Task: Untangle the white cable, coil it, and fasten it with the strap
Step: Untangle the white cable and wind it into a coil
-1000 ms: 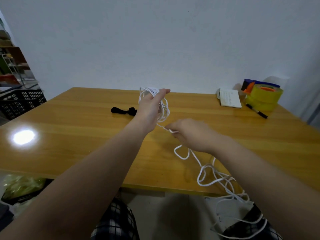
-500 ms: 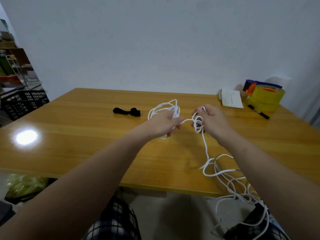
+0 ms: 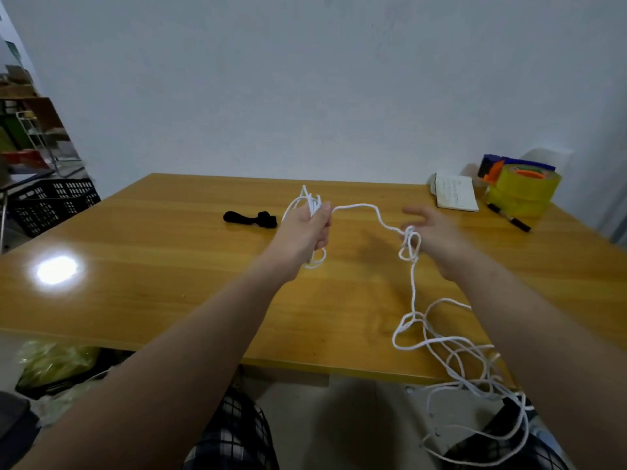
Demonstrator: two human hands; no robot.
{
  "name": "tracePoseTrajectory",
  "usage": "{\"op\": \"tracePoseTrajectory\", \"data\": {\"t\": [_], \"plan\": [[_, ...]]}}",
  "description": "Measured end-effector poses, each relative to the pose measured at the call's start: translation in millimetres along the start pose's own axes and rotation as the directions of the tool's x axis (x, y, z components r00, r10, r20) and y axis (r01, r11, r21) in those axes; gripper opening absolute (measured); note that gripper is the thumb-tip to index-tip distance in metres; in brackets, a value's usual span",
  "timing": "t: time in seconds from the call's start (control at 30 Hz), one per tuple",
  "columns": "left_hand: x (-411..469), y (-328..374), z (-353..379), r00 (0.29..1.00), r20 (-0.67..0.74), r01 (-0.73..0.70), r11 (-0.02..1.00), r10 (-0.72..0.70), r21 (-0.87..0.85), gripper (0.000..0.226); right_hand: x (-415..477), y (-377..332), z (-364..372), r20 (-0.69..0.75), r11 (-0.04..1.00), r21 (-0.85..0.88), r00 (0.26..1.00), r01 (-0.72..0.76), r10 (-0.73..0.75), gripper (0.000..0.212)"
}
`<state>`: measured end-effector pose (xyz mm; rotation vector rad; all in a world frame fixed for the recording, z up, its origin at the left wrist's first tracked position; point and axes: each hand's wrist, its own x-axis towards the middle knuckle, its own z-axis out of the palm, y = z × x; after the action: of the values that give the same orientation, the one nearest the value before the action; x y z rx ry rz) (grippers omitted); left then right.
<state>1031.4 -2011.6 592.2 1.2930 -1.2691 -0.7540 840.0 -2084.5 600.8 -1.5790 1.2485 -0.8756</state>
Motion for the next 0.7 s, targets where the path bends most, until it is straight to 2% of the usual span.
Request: {"op": "tracePoseTrajectory", "data": {"t": [0.03, 0.07, 0.1, 0.17, 0.2, 0.23, 0.27, 0.3, 0.37, 0.47, 0.57, 0.7], "plan": [[2, 0, -1, 1.0, -0.006, 0.013, 1.0, -0.013, 0.018, 0.033, -2, -8, 0, -0.045, 0.995, 0.053, 0.996, 0.085, -0.083, 0.049], [4, -1, -1, 1.0, -0.01, 0.025, 0.999, -0.024, 0.044, 0.033, -5, -17, 1, -0.027, 0.98, 0.13, 0.988, 0.151, -0.149, 0.047], [5, -2, 0, 0.999, -0.008, 0.033, 0.996, -0.033, 0.084, 0.034, -7, -23, 1, 0.051, 0.951, 0.251, 0.979, 0.18, -0.199, 0.043], [5, -2, 3, 0.999, 0.008, 0.036, 0.989, -0.038, 0.143, 0.034, -16, -38, 2, 0.28, 0.907, 0.412, 0.934, 0.093, -0.223, 0.025], [5, -3, 6, 0.999, 0.009, 0.03, 0.988, -0.032, 0.153, 0.035, -20, -46, 4, 0.362, 0.923, 0.382, 0.912, 0.043, -0.192, 0.034], [4, -3, 10, 1.0, 0.001, 0.027, 0.986, -0.028, 0.165, 0.035, -23, -51, 7, 0.407, 0.956, 0.294, 0.902, 0.019, -0.143, 0.053], [4, -2, 13, 1.0, -0.013, 0.026, 0.982, -0.024, 0.189, 0.036, -24, -54, 11, 0.408, 0.981, 0.188, 0.906, 0.039, -0.114, 0.063], [3, -1, 17, 1.0, -0.023, 0.026, 0.975, -0.021, 0.219, 0.037, -25, -55, 18, 0.379, 0.993, 0.083, 0.919, 0.085, -0.11, 0.061], [0, 2, 23, 1.0, -0.023, 0.014, 0.98, -0.01, 0.197, 0.038, -28, -52, 31, 0.299, 0.978, -0.081, 0.941, 0.192, -0.16, 0.046], [-2, 9, 21, 0.996, -0.068, 0.049, 0.998, -0.052, -0.046, 0.038, -22, -40, 38, 0.21, 0.91, -0.253, 0.937, 0.328, -0.279, 0.01], [-3, 14, 19, 0.988, -0.068, 0.119, 0.963, -0.139, -0.244, 0.035, -21, -37, 28, 0.236, 0.741, -0.456, 0.869, 0.494, -0.435, 0.015], [-3, 15, 21, 0.959, -0.044, 0.233, 0.865, -0.281, -0.444, 0.03, -29, -44, 11, 0.374, 0.427, -0.661, 0.764, 0.617, -0.525, 0.02]]}}
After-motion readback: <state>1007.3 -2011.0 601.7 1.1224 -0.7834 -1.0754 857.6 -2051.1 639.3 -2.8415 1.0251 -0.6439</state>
